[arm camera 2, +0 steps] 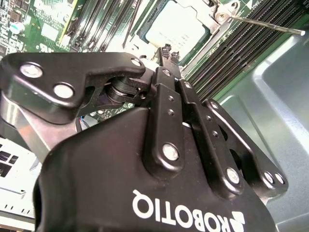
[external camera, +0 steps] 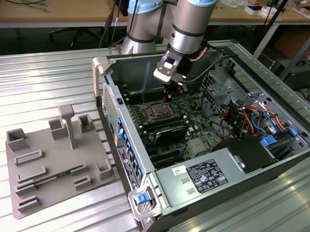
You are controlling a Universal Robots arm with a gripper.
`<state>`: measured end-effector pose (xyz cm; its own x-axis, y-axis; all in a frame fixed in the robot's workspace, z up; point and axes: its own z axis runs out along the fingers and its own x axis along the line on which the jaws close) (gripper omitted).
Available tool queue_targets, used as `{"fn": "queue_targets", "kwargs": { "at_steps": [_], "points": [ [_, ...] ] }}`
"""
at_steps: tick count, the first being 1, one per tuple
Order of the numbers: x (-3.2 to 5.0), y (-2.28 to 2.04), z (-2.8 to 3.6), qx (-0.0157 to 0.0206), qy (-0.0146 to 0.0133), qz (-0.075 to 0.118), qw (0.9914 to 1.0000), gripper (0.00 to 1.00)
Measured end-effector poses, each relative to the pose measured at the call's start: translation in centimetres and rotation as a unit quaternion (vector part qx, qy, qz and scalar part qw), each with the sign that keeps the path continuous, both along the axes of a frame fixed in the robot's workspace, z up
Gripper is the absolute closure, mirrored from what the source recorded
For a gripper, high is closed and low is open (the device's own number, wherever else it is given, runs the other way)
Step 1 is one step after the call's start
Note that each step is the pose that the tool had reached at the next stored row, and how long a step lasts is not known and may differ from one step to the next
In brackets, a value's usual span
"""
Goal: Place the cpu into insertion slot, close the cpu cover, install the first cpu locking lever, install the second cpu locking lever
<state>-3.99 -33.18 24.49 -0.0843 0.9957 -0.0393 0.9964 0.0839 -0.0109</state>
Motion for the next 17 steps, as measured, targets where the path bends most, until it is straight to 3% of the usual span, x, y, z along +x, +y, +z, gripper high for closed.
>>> {"fn": "queue_targets", "kwargs": {
  "at_steps": [12, 17],
  "points": [
    [-0.10, 0.00, 0.00, 0.0000, 0.0000, 0.005, 0.99999, 0.89],
    [-0.10, 0.00, 0.00, 0.0000, 0.0000, 0.018, 0.99984, 0.89]
  ]
}}
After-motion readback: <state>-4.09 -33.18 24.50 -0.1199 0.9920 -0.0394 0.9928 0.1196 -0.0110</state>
